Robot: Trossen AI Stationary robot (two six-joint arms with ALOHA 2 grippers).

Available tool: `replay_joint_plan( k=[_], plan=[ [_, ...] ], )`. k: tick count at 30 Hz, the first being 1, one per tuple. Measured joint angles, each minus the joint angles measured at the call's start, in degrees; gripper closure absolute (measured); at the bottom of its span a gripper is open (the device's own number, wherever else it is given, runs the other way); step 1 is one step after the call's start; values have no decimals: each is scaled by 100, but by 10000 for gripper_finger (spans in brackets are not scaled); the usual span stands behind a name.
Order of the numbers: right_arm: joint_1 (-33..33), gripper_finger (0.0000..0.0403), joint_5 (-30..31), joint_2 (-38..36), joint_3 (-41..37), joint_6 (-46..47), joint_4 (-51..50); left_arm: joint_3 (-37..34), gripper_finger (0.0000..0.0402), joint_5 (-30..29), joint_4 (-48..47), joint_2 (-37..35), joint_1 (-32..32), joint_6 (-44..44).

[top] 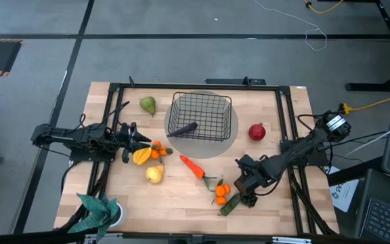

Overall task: Build produce basket
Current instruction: Put the black grapes into the black wire basket

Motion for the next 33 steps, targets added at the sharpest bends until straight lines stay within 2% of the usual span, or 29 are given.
replay_joint_plan(
  k=[2, 5, 11, 21, 27, 33],
  plan=[
    [41, 212, -395, 1, 0, 13, 61, -1, 292, 0, 2, -2, -1, 0],
    [137, 212, -600, 2, -1, 11, 143, 1, 292, 0, 2, 0, 1, 2],
    [365, 212, -578, 2, 0, 9, 700, -2, 292, 0, 2, -1, 1, 30],
    [638, 212, -234, 54, 0, 32, 1259, 0, 292, -4, 0, 0, 1, 937],
    [630, 212, -318, 415, 2, 40, 1278, -2, 292, -4, 2, -2, 1, 1097],
    [611, 214, -684, 845, 22, 19, 1529, 0, 292, -6, 1, -1, 0, 1444]
  ],
)
